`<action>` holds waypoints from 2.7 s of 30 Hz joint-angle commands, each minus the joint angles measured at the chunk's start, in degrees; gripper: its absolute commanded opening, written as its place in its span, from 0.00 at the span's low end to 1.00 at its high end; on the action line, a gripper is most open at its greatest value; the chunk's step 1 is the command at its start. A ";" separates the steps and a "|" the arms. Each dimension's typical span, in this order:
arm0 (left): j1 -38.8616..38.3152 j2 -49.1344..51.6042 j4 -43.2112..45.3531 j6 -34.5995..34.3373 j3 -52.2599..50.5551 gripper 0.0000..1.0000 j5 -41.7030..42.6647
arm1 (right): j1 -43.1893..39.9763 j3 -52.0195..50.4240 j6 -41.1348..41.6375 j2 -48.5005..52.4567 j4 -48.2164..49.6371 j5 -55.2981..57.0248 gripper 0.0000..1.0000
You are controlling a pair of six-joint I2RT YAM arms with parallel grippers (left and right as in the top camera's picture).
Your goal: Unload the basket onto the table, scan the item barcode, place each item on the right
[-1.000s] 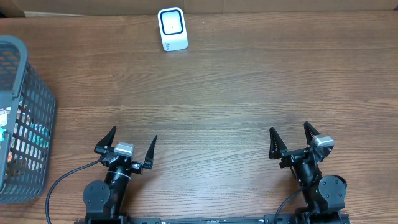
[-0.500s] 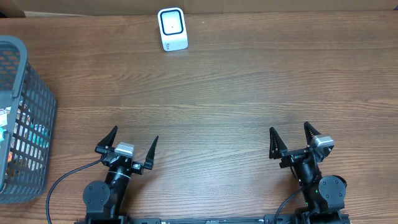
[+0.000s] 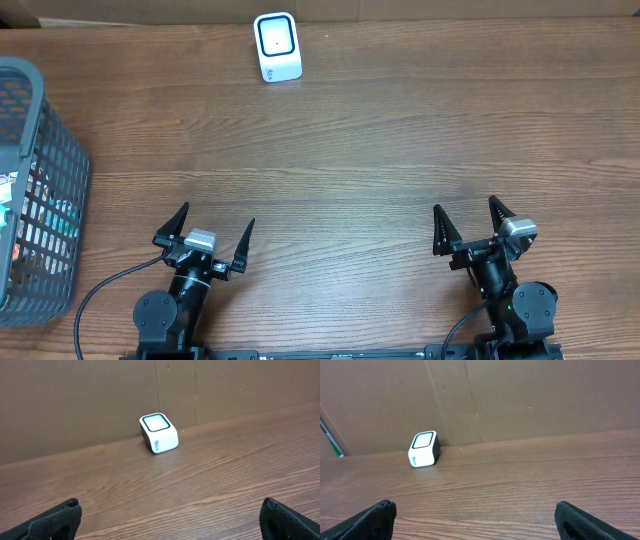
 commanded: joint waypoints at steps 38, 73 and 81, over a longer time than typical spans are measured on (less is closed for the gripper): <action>0.00 7.28 -7.48 -2.75 13.18 1.00 1.18 | 0.26 -0.59 -0.11 -0.57 0.24 0.66 1.00; 0.04 77.57 -62.82 0.87 87.86 1.00 14.03 | 0.26 -0.59 -0.11 -0.57 0.24 0.68 1.00; 5.81 78.16 -65.94 -12.24 98.95 1.00 -2.16 | 0.26 -0.59 -0.11 -0.57 0.24 0.68 1.00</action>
